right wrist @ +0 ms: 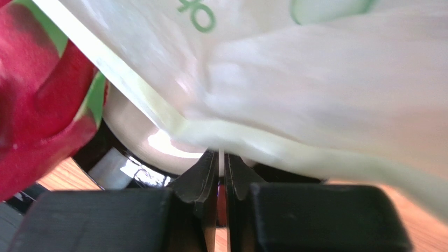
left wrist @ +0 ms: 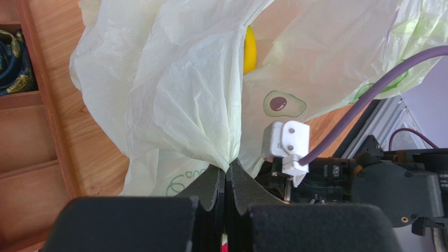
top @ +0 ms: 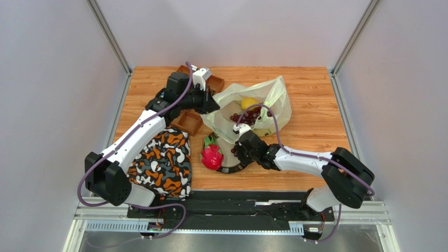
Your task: Place the fruits into the plastic bag
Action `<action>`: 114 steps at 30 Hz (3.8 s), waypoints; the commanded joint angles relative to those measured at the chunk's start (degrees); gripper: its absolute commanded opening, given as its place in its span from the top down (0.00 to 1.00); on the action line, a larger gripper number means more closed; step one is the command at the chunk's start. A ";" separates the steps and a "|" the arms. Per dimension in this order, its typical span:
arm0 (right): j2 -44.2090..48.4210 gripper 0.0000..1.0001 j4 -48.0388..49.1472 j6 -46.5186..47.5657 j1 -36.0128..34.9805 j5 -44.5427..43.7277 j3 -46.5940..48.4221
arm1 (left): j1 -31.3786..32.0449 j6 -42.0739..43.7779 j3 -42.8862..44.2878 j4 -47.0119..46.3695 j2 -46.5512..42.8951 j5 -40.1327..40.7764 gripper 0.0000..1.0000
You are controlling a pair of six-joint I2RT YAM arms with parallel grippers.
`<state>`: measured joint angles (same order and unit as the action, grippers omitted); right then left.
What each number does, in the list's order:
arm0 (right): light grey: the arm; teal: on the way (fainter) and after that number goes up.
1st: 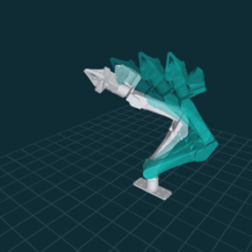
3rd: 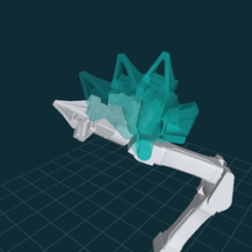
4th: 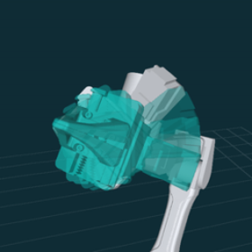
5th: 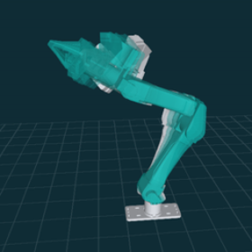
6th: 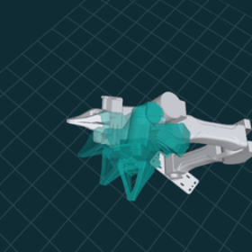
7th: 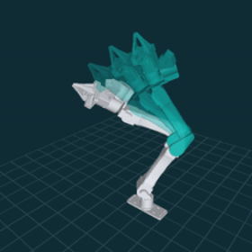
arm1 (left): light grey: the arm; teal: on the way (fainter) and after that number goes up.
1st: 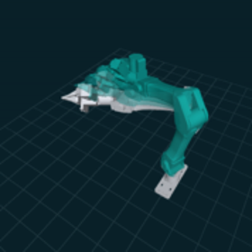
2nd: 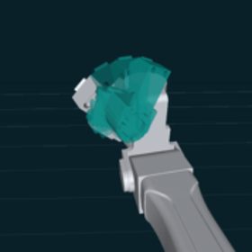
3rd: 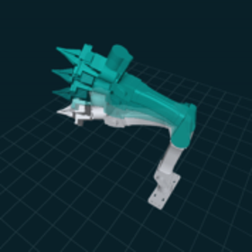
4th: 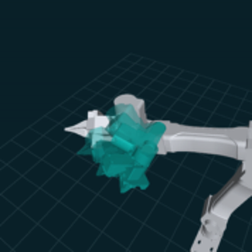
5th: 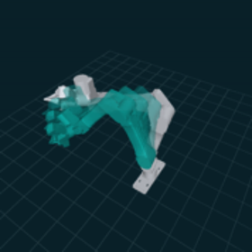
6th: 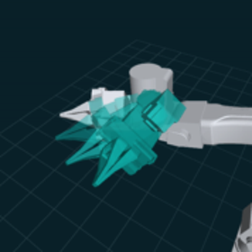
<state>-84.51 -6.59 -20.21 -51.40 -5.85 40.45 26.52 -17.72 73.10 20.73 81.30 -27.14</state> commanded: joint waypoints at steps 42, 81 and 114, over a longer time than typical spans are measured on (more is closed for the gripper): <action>-3.73 0.56 0.88 0.96 5.78 2.42 8.07 | -0.16 -0.74 0.02 -1.92 -1.84 -0.99 1.00; 22.65 1.00 -4.11 10.71 -0.64 7.12 16.31 | -0.16 -0.92 -0.06 -2.01 -2.28 -1.08 1.00; -18.76 1.00 -25.93 15.29 14.39 -14.11 39.10 | -0.16 -0.57 -0.15 -1.22 -2.72 -0.64 1.00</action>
<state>-101.67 -32.58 -3.29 -37.19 -20.91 80.16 26.52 -17.91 72.77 20.75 80.29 -27.33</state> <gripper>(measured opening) 0.066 0.008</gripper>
